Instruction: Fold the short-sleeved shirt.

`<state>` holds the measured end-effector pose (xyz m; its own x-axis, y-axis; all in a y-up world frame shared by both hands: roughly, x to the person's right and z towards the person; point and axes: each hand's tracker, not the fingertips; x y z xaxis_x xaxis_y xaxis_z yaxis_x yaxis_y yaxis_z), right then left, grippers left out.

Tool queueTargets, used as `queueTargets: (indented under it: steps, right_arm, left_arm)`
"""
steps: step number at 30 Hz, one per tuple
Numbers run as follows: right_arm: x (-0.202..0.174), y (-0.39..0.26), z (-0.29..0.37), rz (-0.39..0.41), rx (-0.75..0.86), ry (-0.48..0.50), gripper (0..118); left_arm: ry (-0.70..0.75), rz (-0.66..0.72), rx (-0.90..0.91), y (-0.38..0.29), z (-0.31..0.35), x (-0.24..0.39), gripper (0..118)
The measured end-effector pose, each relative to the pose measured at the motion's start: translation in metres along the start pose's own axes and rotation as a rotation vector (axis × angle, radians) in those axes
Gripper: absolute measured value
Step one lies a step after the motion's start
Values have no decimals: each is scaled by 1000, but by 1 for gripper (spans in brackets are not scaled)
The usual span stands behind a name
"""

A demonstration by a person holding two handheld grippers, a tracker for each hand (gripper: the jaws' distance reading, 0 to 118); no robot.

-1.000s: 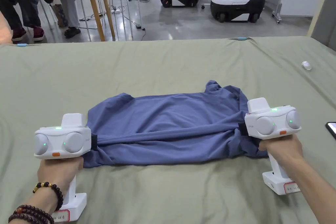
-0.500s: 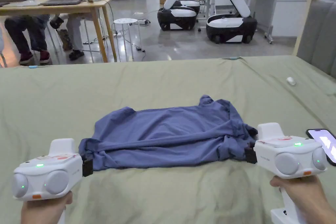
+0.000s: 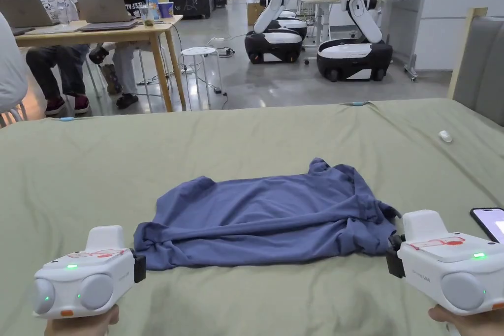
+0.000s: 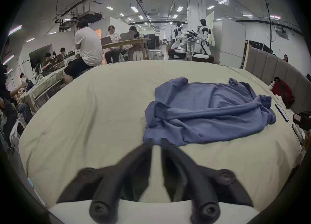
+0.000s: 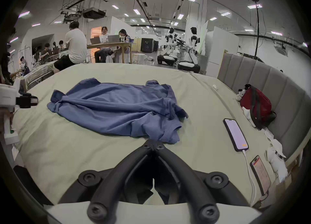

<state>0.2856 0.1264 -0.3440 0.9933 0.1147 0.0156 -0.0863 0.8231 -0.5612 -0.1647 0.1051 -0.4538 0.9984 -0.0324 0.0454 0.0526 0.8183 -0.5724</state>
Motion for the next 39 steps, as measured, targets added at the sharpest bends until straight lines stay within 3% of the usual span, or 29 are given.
queueTargets:
  steps: [2,4,12,14,15,17,18,23,27,28,30,31,36,39]
  right_arm:
    - [1,-2,-2,-14,16,13,0]
    - [0,-3,-4,-12,20,11,0]
    - [4,-8,-17,-13,9,21,0]
    - [3,-7,-13,-1,-3,19,0]
    - [2,-7,-13,5,-8,16,0]
    - [1,-8,-16,3,-16,13,0]
    - [2,-10,-19,-2,-17,12,0]
    - [5,-2,-19,-27,-16,27,0]
    - [13,19,-54,-10,-54,-30,1]
    - [15,22,-66,-23,-61,-35,13]
    - [22,25,-93,-50,-121,-15,66]
    - [23,26,-103,-54,-147,-11,83]
    - [24,29,-146,-50,-255,-14,80]
    - [29,25,-168,-93,-335,18,57]
  left_arm:
    - [-6,-1,-30,7,-21,0,46]
    - [3,-25,-58,8,-35,6,77]
    - [51,-58,-191,5,-94,10,81]
    - [33,-53,-200,5,-99,10,78]
    - [28,-59,-205,6,-98,11,72]
    - [-22,-76,-192,6,-90,15,20]
    - [-5,-84,-187,8,-87,18,6]
    - [18,-141,-170,14,-73,27,5]
    - [15,-135,-143,19,-57,32,6]
    - [15,-136,-139,19,-52,34,6]
    - [4,-128,-134,19,-49,36,5]
    - [-4,-118,-135,18,-47,36,5]
    - [-10,-124,-140,16,-50,40,5]
    - [-6,-125,-148,14,-53,40,5]
